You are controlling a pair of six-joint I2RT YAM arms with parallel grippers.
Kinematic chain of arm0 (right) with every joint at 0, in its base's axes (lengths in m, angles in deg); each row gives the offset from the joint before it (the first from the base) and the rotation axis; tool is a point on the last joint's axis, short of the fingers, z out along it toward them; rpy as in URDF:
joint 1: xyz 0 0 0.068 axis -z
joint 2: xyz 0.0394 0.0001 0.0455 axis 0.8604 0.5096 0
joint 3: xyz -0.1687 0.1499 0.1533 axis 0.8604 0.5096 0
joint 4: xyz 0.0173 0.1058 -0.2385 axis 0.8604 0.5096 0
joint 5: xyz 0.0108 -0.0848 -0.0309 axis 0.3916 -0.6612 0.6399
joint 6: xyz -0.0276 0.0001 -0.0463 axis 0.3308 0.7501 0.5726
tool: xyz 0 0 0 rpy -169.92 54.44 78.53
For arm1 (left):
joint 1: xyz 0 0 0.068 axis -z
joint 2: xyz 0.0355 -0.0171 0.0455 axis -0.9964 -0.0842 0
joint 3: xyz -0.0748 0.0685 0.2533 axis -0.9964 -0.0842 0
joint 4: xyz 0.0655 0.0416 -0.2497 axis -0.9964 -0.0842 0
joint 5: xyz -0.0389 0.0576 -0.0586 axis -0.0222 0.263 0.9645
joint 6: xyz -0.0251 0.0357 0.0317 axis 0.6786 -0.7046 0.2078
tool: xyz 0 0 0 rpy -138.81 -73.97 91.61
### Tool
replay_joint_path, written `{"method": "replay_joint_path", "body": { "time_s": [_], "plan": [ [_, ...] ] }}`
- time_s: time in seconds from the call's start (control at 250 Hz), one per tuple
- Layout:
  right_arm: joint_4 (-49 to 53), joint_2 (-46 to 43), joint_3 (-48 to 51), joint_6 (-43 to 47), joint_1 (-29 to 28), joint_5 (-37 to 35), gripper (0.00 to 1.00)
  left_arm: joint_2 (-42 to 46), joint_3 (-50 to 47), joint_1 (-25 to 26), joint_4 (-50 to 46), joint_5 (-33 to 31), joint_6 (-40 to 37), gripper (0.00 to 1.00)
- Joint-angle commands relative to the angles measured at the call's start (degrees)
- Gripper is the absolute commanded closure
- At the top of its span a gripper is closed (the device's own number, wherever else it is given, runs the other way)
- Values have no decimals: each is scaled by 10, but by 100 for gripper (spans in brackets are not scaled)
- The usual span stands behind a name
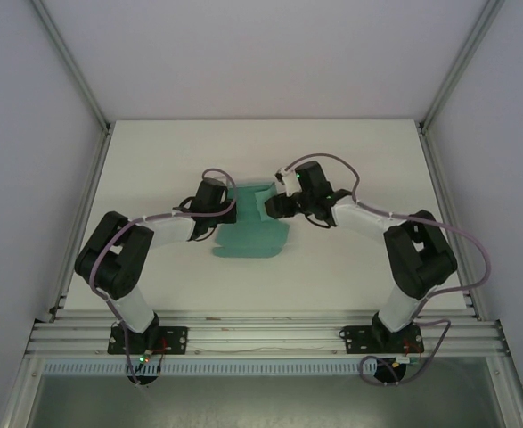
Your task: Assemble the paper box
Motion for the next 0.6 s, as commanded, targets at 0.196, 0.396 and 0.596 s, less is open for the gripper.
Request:
{"method": "replay_joint_path", "body": {
  "time_s": [0.196, 0.396, 0.596],
  "plan": [
    [-1, 32, -37, -47, -32, -87, 36, -10, 31, 17, -32, -13, -7, 100],
    [-3, -8, -8, -44, -32, -95, 39, -4, 28, 17, -29, -14, -7, 100],
    [32, 8, -14, -43, -32, -178, 47, 2, 26, 20, -21, -8, -6, 100]
  ]
}}
